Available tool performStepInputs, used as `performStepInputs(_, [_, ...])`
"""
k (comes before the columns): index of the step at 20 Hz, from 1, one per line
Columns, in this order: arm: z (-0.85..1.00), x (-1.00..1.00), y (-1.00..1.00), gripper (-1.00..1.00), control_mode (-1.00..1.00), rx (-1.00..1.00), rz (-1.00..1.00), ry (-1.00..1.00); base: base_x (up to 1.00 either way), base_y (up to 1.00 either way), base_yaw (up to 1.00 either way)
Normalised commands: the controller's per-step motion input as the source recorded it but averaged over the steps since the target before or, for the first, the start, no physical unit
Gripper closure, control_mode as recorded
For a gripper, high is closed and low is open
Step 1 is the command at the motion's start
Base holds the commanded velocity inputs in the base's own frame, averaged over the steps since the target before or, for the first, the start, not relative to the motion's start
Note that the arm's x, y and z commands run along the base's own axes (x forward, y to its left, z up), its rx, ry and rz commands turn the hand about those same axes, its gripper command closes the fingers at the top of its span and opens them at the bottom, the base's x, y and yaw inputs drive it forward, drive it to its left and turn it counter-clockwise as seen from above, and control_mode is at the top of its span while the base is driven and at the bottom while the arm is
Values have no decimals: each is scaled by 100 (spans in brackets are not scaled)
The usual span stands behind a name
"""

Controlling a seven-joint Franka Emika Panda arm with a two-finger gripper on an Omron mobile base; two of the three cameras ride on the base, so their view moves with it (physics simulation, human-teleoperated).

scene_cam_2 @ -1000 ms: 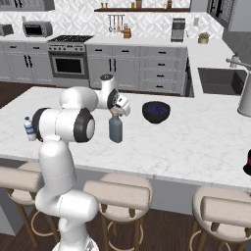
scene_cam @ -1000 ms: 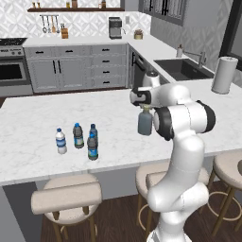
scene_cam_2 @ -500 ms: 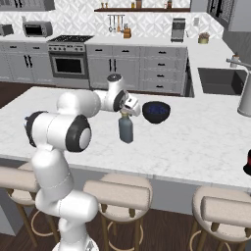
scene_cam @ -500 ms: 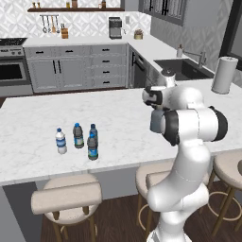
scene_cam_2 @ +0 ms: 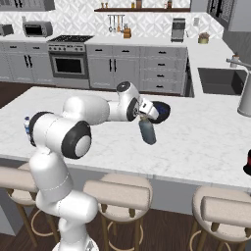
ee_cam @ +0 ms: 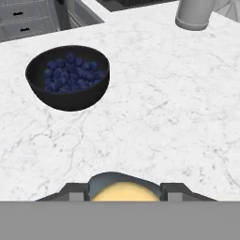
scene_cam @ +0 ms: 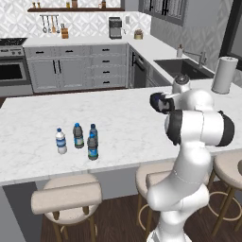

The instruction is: Move the plastic bottles in the middle to the plastics group, and the glass bottles in the middle to the glass group.

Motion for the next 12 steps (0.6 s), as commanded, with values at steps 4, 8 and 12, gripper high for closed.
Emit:
performStepInputs(4, [18,0,-90,100,-100,-1,-17,0,0,0,0])
performStepInputs(8, [22,0,-86,100,-100,0,-17,5,0,0,0])
performStepInputs(12, [2,-19,-84,100,-100,0,-9,0,0,0,0])
